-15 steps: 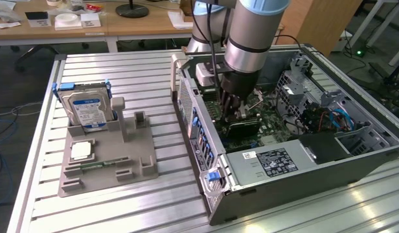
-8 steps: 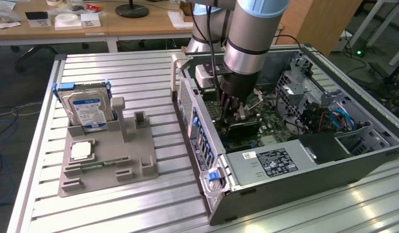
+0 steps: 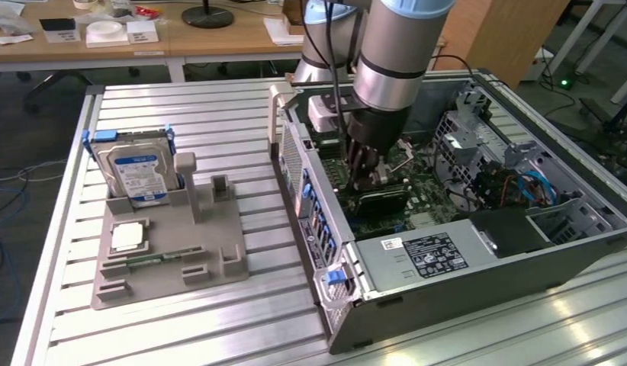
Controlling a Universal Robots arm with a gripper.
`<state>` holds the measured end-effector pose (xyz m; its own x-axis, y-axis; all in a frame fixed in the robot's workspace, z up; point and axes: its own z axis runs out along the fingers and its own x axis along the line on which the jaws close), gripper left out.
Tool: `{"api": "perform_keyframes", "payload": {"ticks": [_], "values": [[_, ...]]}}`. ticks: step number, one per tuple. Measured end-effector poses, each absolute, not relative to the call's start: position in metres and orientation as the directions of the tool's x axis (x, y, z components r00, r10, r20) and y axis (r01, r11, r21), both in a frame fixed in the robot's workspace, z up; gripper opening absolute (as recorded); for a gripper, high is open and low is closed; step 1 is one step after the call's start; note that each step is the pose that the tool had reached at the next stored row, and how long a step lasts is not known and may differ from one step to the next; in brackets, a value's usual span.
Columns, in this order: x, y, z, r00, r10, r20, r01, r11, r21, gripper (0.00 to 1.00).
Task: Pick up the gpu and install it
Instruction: 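Press down on the gpu until it lock into place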
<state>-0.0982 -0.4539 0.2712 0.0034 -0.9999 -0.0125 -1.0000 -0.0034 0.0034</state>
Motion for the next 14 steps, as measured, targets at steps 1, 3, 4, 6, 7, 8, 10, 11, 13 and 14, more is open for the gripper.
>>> {"api": "perform_keyframes", "payload": {"ticks": [1, 3, 4, 6, 7, 8, 10, 11, 13, 14], "values": [[-0.098, -0.454, 0.272, 0.003, -1.000, -0.013, -1.000, -0.003, 0.003, 0.11], [-0.098, -0.454, 0.272, 0.003, -1.000, -0.013, -1.000, -0.003, 0.003, 0.11], [-0.098, -0.454, 0.272, 0.003, -1.000, -0.013, -1.000, -0.003, 0.003, 0.11], [-0.095, -0.454, 0.272, 0.003, -1.000, -0.012, -1.000, -0.003, 0.003, 0.11], [-0.093, -0.454, 0.272, 0.003, -1.000, -0.013, -1.000, -0.003, 0.003, 0.11], [-0.090, -0.454, 0.272, 0.003, -1.000, -0.013, -1.000, -0.003, 0.003, 0.11], [-0.085, -0.454, 0.272, 0.003, -1.000, -0.013, -1.000, -0.003, 0.003, 0.11], [-0.083, -0.454, 0.272, 0.003, -1.000, -0.013, -1.000, -0.003, 0.003, 0.11], [-0.076, -0.454, 0.272, 0.003, -1.000, -0.013, -1.000, -0.003, 0.003, 0.11], [-0.073, -0.454, 0.272, 0.004, -1.000, -0.013, -1.000, -0.004, 0.003, 0.11]]}}
